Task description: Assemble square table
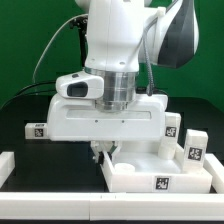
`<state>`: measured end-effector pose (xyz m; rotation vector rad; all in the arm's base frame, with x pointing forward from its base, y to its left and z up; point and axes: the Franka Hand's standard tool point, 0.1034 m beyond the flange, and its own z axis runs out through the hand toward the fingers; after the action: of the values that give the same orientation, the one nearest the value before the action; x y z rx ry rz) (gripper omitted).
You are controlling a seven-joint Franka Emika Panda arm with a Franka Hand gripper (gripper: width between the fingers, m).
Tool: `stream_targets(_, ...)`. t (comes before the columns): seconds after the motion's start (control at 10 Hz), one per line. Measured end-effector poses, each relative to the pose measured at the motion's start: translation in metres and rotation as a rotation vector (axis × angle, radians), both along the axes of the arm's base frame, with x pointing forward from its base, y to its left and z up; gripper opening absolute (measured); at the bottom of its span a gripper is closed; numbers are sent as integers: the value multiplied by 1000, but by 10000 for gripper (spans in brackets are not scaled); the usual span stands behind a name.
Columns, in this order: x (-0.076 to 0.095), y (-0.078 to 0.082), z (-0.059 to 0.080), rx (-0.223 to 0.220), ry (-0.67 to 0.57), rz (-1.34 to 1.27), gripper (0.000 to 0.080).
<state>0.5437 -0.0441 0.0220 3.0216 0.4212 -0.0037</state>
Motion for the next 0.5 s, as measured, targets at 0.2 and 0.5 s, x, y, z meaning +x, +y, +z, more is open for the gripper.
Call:
stream_targets(0.2,16,2,8,-16,34,193,58)
stream_targets(0.5,52,6,12,-4,55,512,58)
